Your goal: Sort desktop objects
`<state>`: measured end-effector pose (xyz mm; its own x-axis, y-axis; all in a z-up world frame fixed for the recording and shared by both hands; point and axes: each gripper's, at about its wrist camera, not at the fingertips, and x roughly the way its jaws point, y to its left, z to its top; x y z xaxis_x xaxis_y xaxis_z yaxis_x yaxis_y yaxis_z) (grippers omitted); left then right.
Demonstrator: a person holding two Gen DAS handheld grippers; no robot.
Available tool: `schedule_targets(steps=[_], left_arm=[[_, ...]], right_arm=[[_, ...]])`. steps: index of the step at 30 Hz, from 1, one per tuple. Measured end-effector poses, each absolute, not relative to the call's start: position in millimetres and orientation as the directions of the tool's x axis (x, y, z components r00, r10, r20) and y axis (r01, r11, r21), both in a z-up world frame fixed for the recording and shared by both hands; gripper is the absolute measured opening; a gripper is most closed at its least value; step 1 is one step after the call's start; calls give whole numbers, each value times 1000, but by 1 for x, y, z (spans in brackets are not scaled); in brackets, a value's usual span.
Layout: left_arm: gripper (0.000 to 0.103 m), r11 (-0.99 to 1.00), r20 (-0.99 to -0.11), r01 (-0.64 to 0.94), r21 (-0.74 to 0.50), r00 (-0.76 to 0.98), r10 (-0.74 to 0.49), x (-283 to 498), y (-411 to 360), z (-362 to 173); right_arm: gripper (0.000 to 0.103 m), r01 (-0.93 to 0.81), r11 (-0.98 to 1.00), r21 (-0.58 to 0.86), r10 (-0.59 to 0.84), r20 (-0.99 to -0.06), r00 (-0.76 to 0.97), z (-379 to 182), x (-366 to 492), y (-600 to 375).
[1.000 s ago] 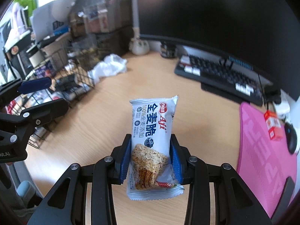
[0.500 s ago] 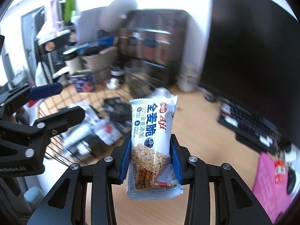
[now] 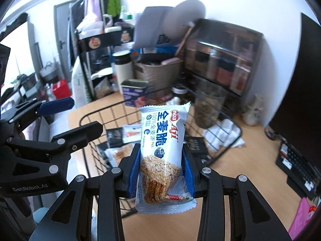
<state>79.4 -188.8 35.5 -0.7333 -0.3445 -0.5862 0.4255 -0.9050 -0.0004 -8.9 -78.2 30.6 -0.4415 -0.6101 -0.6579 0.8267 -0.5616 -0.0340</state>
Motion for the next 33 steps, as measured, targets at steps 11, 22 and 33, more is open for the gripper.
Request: schedule_targets(steps=[11,22,33], left_arm=[[80,-896,-577,445,-2,-732,-362,92,-194,39],[83,-910,-569,415,5,-747,-344,84,-180,42],[91,-953,-548,304,-4,-798,-252,58,-137,43]], right_arm=[[54,808,-588,-42,-612,-630,-479,36,-4,-84],[54,790,-612,-30,-602,-630,-490,38,-6,-63],[62,687,-727,-3,-538,-619,-572,35,-16,11]])
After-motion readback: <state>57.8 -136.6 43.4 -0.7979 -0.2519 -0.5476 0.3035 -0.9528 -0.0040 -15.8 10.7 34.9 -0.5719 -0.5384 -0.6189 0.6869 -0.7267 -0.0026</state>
